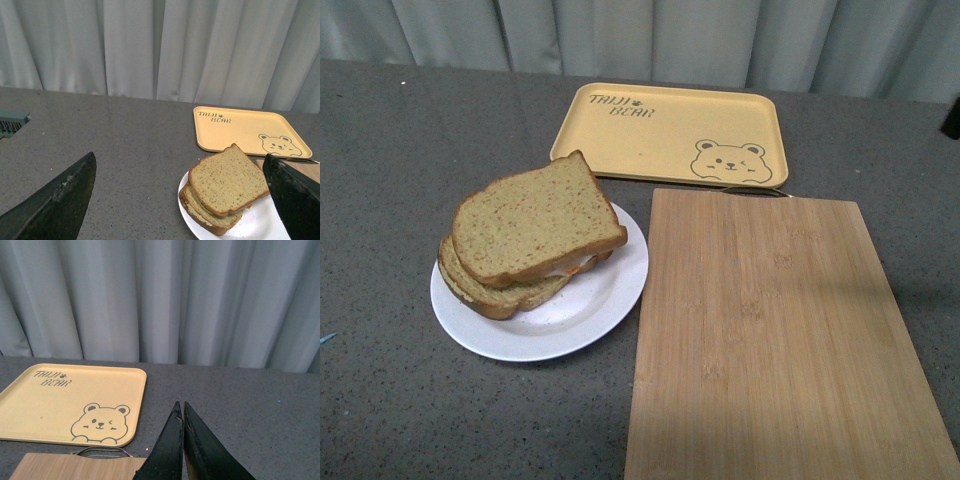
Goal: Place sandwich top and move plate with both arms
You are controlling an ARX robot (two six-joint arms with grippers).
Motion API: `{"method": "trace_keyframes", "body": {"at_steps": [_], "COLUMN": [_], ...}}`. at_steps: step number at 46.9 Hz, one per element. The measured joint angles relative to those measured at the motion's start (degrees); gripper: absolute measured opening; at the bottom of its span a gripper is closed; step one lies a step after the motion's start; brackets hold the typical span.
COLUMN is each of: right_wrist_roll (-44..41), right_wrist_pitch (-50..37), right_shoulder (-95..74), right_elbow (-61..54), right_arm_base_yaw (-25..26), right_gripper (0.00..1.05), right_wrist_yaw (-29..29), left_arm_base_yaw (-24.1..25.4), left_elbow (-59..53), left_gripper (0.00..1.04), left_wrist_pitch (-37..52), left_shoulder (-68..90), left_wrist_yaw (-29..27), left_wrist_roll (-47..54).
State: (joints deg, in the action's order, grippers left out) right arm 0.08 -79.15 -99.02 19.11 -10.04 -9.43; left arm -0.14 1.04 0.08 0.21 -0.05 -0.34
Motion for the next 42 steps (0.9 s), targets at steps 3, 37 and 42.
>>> {"method": "trace_keyframes", "body": {"at_steps": [3, 37, 42], "right_wrist_roll": [0.0, 0.0, 0.0], "right_wrist_pitch": [0.6, 31.8, 35.2], "right_shoulder": [2.8, 48.7, 52.9], "right_elbow": [-2.0, -17.2, -18.0], "right_arm_base_yaw": [0.7, 9.9, 9.9], "right_gripper": [0.01, 0.01, 0.01], "right_wrist_yaw": [0.6, 9.4, 9.4], "left_arm_base_yaw": [0.0, 0.0, 0.0], "left_elbow": [0.0, 0.0, 0.0], "left_gripper": [0.98, 0.98, 0.98], "left_wrist_pitch": [0.0, 0.0, 0.0], "left_shoulder": [0.0, 0.0, 0.0], "left_wrist_yaw": [0.0, 0.0, 0.0], "left_wrist_roll": [0.0, 0.0, 0.0]}}
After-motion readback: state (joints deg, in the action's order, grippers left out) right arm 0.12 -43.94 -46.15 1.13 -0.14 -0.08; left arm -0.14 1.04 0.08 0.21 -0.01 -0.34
